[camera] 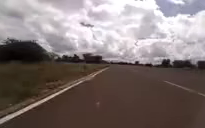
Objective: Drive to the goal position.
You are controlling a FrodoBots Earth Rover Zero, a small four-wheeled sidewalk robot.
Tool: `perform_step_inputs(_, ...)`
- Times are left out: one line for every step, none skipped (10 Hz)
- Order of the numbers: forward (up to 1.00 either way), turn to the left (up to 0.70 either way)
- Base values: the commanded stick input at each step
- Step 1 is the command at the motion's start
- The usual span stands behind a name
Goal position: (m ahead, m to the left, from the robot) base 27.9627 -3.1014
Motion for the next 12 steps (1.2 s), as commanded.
perform_step_inputs(1.00,0.00)
perform_step_inputs(1.00,0.00)
perform_step_inputs(1.00,0.00)
perform_step_inputs(1.00,0.00)
perform_step_inputs(1.00,-0.39)
perform_step_inputs(1.00,-0.40)
perform_step_inputs(1.00,-0.12)
perform_step_inputs(1.00,-0.06)
perform_step_inputs(1.00,0.00)
perform_step_inputs(1.00,0.00)
perform_step_inputs(1.00,0.00)
perform_step_inputs(1.00,0.00)
